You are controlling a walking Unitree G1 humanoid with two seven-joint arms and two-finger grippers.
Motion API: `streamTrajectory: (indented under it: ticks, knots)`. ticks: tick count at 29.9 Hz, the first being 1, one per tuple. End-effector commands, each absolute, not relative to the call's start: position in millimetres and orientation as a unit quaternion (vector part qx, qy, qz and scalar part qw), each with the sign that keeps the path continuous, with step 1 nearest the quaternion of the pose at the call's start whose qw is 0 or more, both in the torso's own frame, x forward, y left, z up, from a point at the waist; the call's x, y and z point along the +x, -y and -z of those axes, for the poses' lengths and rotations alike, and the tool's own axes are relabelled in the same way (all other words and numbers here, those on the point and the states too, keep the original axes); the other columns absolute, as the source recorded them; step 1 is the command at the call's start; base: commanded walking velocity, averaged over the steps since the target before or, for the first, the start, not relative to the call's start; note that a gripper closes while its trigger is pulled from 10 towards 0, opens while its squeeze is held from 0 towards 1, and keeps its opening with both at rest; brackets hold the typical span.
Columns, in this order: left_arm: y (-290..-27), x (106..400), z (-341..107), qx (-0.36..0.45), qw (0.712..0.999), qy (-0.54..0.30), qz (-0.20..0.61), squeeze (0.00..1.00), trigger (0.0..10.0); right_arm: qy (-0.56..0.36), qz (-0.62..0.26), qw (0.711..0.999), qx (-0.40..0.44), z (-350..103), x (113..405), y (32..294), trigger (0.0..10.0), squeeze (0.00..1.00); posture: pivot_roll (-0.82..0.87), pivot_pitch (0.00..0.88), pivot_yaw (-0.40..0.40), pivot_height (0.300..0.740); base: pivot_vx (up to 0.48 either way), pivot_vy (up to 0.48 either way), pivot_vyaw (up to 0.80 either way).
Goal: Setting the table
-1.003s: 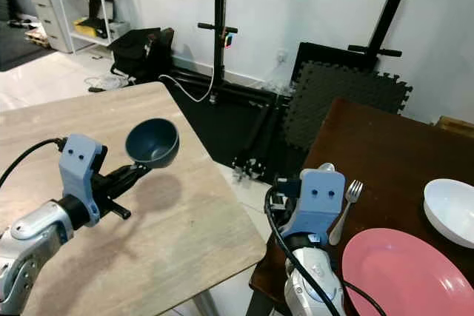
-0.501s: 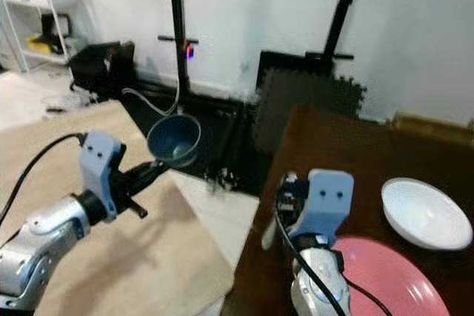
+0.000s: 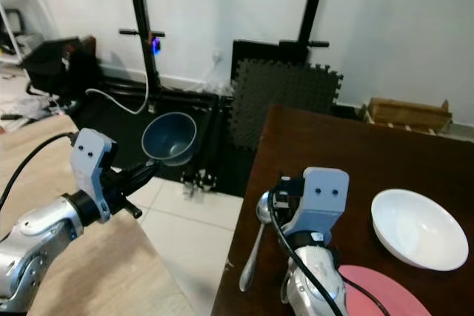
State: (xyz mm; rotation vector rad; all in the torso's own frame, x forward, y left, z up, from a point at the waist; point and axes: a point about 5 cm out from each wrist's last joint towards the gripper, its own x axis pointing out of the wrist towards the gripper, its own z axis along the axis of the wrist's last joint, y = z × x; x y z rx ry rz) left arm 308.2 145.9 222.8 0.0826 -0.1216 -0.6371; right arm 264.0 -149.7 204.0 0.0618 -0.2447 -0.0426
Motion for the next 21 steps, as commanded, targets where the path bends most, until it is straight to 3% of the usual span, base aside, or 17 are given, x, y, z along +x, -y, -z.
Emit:
streamTrajectory:
  ticks: [1, 12, 21]
  knots:
    - [-148.4, 305.6, -219.7, 0.040, 0.947, 0.054, 0.313, 0.00, 10.0, 0.119, 0.023, 0.992, 0.029, -202.0, 262.1, 149.6, 10.0, 0.00, 0.02, 0.078, 0.050, 0.740, 0.000, 0.000, 0.00]
    - [-150.2, 306.1, -218.1, 0.036, 0.950, 0.050, 0.306, 0.00, 10.0, 0.116, 0.023, 0.993, 0.028, -200.8, 261.3, 150.0, 10.0, 0.00, 0.01, 0.082, 0.050, 0.740, 0.000, 0.000, 0.00]
    - [-150.5, 305.5, -217.3, 0.035, 0.951, 0.049, 0.303, 0.00, 10.0, 0.115, 0.023, 0.993, 0.026, -200.5, 261.3, 150.3, 10.0, 0.00, 0.01, 0.083, 0.048, 0.740, -0.458, 0.000, 0.00]
